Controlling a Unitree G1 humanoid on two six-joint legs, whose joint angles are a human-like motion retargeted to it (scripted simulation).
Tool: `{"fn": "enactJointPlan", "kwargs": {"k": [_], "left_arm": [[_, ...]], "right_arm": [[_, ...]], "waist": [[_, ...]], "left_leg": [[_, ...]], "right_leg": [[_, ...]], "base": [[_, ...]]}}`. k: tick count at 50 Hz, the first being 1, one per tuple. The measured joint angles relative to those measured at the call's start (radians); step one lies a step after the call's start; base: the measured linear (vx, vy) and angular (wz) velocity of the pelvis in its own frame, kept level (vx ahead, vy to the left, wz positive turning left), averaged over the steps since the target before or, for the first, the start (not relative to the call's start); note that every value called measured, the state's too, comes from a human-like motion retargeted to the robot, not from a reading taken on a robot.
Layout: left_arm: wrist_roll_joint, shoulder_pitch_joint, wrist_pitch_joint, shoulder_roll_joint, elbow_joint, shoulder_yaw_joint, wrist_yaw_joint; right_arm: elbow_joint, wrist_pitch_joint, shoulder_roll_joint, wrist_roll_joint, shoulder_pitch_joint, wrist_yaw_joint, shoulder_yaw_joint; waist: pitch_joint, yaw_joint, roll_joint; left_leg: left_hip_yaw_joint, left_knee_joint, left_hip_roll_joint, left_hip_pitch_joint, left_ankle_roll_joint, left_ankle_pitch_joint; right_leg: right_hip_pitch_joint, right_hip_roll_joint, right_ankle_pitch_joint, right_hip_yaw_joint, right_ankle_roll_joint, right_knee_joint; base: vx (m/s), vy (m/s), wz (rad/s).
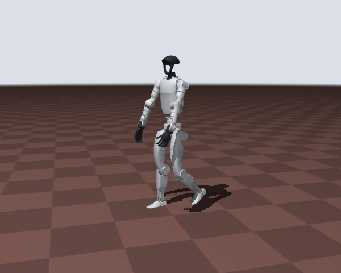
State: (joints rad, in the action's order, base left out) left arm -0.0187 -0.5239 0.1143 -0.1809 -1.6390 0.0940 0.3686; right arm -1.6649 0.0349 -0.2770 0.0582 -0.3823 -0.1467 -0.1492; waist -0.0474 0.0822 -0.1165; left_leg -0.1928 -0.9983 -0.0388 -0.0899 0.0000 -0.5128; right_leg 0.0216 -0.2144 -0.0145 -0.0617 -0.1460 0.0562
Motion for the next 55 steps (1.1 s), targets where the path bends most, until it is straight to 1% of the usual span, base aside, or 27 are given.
{"fn": "enactJointPlan", "kwargs": {"k": [2,3,5,8,10,13,15,17,18,20,22,23,25,27,28,30,32,33,35,36,40,44,48,50,52,53,55], "left_arm": [[0.02,0.255,0.025,-0.041,-0.027,-0.035,0.045],[0.04,0.375,0.045,-0.071,-0.028,-0.032,0.058],[0.096,0.592,0.086,-0.142,-0.024,0.009,0.09],[0.18,0.852,0.103,-0.276,-0.013,0.049,0.149],[0.214,0.986,0.087,-0.36,-0.015,0.008,0.177],[0.289,1.127,0.049,-0.429,-0.032,-0.096,0.193],[0.35,1.182,0.019,-0.426,-0.037,-0.148,0.203],[0.387,1.191,-0.017,-0.378,-0.033,-0.174,0.199],[0.395,1.179,-0.032,-0.343,-0.03,-0.181,0.181],[0.447,1.127,-0.033,-0.267,-0.021,-0.183,0.102],[0.503,1.038,-0.023,-0.189,-0.021,-0.179,0.038],[0.518,0.982,-0.024,-0.149,-0.026,-0.177,0.013],[0.518,0.841,-0.021,-0.078,-0.041,-0.163,-0.045],[0.468,0.654,-0.007,-0.04,-0.034,-0.125,-0.088],[0.413,0.546,-0.001,-0.032,-0.02,-0.1,-0.091],[0.261,0.296,-0.003,-0.032,0.027,-0.054,-0.072],[0.115,0.002,-0.025,-0.037,0.07,-0.024,-0.088],[0.051,-0.146,-0.044,-0.033,0.088,-0.011,-0.107],[-0.031,-0.435,-0.09,-0.013,0.112,0.031,-0.15],[-0.038,-0.559,-0.102,-0.003,0.126,0.061,-0.173],[0.015,-0.989,-0.108,-0.001,0.164,0.171,-0.262],[0.07,-1.256,-0.106,-0.061,0.177,0.267,-0.245],[0.075,-1.385,-0.089,-0.101,0.165,0.329,-0.203],[0.082,-1.388,-0.073,-0.108,0.152,0.336,-0.198],[0.103,-1.327,-0.049,-0.103,0.15,0.328,-0.207],[0.114,-1.277,-0.035,-0.097,0.154,0.321,-0.215],[0.131,-1.136,-0.008,-0.082,0.178,0.294,-0.236]], "right_arm": [[0.045,0.024,-0.097,0.004,-0.241,0.05,0.108],[0.066,0.047,-0.146,0.069,-0.358,0.083,0.12],[0.094,0.11,-0.246,0.261,-0.585,0.149,0.061],[0.117,0.183,-0.406,0.496,-0.893,0.212,-0.098],[0.121,0.194,-0.498,0.56,-1.088,0.234,-0.165],[0.117,0.203,-0.559,0.654,-1.322,0.268,-0.24],[0.1,0.209,-0.554,0.73,-1.44,0.283,-0.297],[0.071,0.199,-0.517,0.774,-1.519,0.283,-0.332],[0.06,0.191,-0.493,0.785,-1.541,0.282,-0.334],[0.058,0.193,-0.446,0.797,-1.537,0.305,-0.301],[0.08,0.203,-0.4,0.776,-1.463,0.344,-0.209],[0.096,0.198,-0.371,0.743,-1.403,0.36,-0.149],[0.146,0.187,-0.299,0.657,-1.23,0.377,-0.033],[0.195,0.176,-0.229,0.559,-0.99,0.338,0.026],[0.213,0.163,-0.206,0.494,-0.853,0.288,0.035],[0.212,0.115,-0.188,0.337,-0.592,0.161,0.044],[0.175,0.046,-0.181,0.175,-0.348,0.057,0.096],[0.152,0.014,-0.168,0.1,-0.232,0.017,0.13],[0.111,-0.036,-0.12,-0.014,-0.008,-0.046,0.184],[0.095,-0.047,-0.083,-0.031,0.094,-0.072,0.185],[0.065,-0.06,0.091,0.04,0.458,-0.153,0.099],[0.077,-0.099,0.249,0.129,0.747,-0.274,-0.075],[0.09,-0.119,0.346,0.119,0.918,-0.374,-0.165],[0.092,-0.111,0.361,0.101,0.933,-0.372,-0.171],[0.084,-0.092,0.351,0.091,0.892,-0.332,-0.175],[0.074,-0.082,0.341,0.087,0.855,-0.304,-0.18],[0.031,-0.065,0.309,0.074,0.743,-0.242,-0.184]], "waist": [[0.046,0.043,-0.021],[0.05,0.075,-0.037],[0.041,0.152,-0.067],[0.017,0.266,-0.093],[0.008,0.319,-0.102],[0.013,0.354,-0.119],[0.023,0.355,-0.13],[0.018,0.349,-0.14],[0.002,0.351,-0.143],[-0.044,0.368,-0.111],[-0.054,0.343,-0.032],[-0.049,0.318,0.003],[-0.041,0.253,0.054],[-0.042,0.183,0.101],[-0.041,0.155,0.126],[-0.01,0.122,0.139],[0.006,0.079,0.127],[-0.002,0.047,0.128],[-0.028,-0.028,0.137],[-0.039,-0.066,0.148],[-0.06,-0.201,0.188],[-0.057,-0.283,0.188],[-0.052,-0.284,0.162],[-0.049,-0.27,0.146],[-0.046,-0.253,0.131],[-0.046,-0.244,0.122],[-0.063,-0.224,0.102]], "left_leg": [[-0.072,-0.334,-0.069,-0.221,0.064,-0.094],[-0.105,-0.455,-0.095,-0.291,0.095,-0.13],[-0.158,-0.633,-0.135,-0.4,0.132,-0.176],[-0.188,-0.737,-0.159,-0.512,0.138,-0.207],[-0.195,-0.73,-0.159,-0.569,0.132,-0.216],[-0.242,-0.579,-0.158,-0.588,0.13,-0.214],[-0.313,-0.388,-0.16,-0.546,0.127,-0.201],[-0.437,-0.068,-0.124,-0.42,0.104,-0.162],[-0.516,0.151,-0.08,-0.318,0.081,-0.123],[-0.672,0.653,0.028,-0.075,0.029,0.022],[-0.766,0.955,0.057,0.073,-0.034,0.188],[-0.785,1.038,0.059,0.115,-0.071,0.257],[-0.753,1.086,0.049,0.164,-0.129,0.317],[-0.653,1.086,0.037,0.214,-0.155,0.318],[-0.6,1.086,0.028,0.237,-0.16,0.314],[-0.5,1.086,0.033,0.22,-0.157,0.301],[-0.381,1.086,0.054,0.194,-0.161,0.283],[-0.314,1.086,0.06,0.2,-0.163,0.275],[-0.172,1.086,0.066,0.223,-0.156,0.269],[-0.108,1.086,0.059,0.237,-0.15,0.271],[0.088,1.086,0.022,0.283,-0.117,0.27],[0.19,1.086,0.007,0.328,-0.069,0.255],[0.251,1.086,0.002,0.371,-0.068,0.242],[0.275,1.086,0.002,0.389,-0.078,0.237],[0.302,1.085,0.008,0.41,-0.088,0.231],[0.318,1.084,0.013,0.423,-0.092,0.227],[0.354,1.08,0.029,0.468,-0.095,0.216]], "right_leg": [[-0.039,-0.005,0.018,-0.02,0.005,-0.002],[-0.039,-0.012,0.03,-0.024,0.005,-0.004],[-0.025,-0.019,0.053,-0.034,0.007,-0.005],[0.028,-0.016,0.075,-0.071,0.008,0.017],[0.061,-0.008,0.085,-0.108,0.006,0.031],[0.084,-0.002,0.106,-0.16,0.003,0.017],[0.09,0.001,0.116,-0.188,-0.001,-0.002],[0.106,-0.012,0.116,-0.206,-0.019,-0.021],[0.127,-0.025,0.114,-0.209,-0.035,-0.031],[0.197,-0.021,0.114,-0.204,-0.07,-0.05],[0.268,0.044,0.13,-0.215,-0.064,-0.067],[0.292,0.072,0.136,-0.225,-0.049,-0.081],[0.321,0.099,0.127,-0.253,-0.007,-0.136],[0.303,0.1,0.09,-0.29,0.052,-0.312],[0.25,0.09,0.082,-0.3,0.083,-0.484],[0.024,0.037,0.084,-0.266,0.119,-0.923],[-0.184,0.006,0.107,-0.207,0.129,-1.262],[-0.248,-0.001,0.132,-0.189,0.135,-1.387],[-0.345,-0.015,0.187,-0.166,0.149,-1.583],[-0.384,-0.01,0.21,-0.153,0.153,-1.645],[-0.533,0.015,0.303,-0.103,0.185,-1.785],[-0.63,0.015,0.381,-0.074,0.219,-1.732],[-0.642,0.052,0.393,-0.064,0.194,-1.475],[-0.606,0.078,0.378,-0.064,0.165,-1.264],[-0.524,0.103,0.345,-0.064,0.128,-0.98],[-0.465,0.117,0.318,-0.06,0.106,-0.813],[-0.301,0.141,0.216,-0.038,0.063,-0.444]], "base": [[0.32,-0.1,0.66],[0.37,-0.08,0.37],[0.41,-0.08,0.24],[0.44,-0.07,0.44],[0.44,-0.04,0.76],[0.43,0.0,0.9],[0.43,0.03,0.83],[0.46,0.07,0.56],[0.51,0.13,0.19],[0.54,0.18,-0.03],[0.52,0.21,0.46],[0.48,0.23,0.96],[0.44,0.26,1.39],[0.42,0.29,2.0],[0.37,0.27,2.28],[0.3,0.2,2.46],[0.32,0.1,3.08],[0.37,0.07,3.56],[0.4,0.05,3.71],[0.42,0.02,3.46],[0.43,-0.04,2.61],[0.44,-0.14,1.47],[0.42,-0.18,0.74],[0.4,-0.18,0.56],[0.41,-0.18,0.62],[0.43,-0.19,0.7],[0.46,-0.2,0.68]]}}
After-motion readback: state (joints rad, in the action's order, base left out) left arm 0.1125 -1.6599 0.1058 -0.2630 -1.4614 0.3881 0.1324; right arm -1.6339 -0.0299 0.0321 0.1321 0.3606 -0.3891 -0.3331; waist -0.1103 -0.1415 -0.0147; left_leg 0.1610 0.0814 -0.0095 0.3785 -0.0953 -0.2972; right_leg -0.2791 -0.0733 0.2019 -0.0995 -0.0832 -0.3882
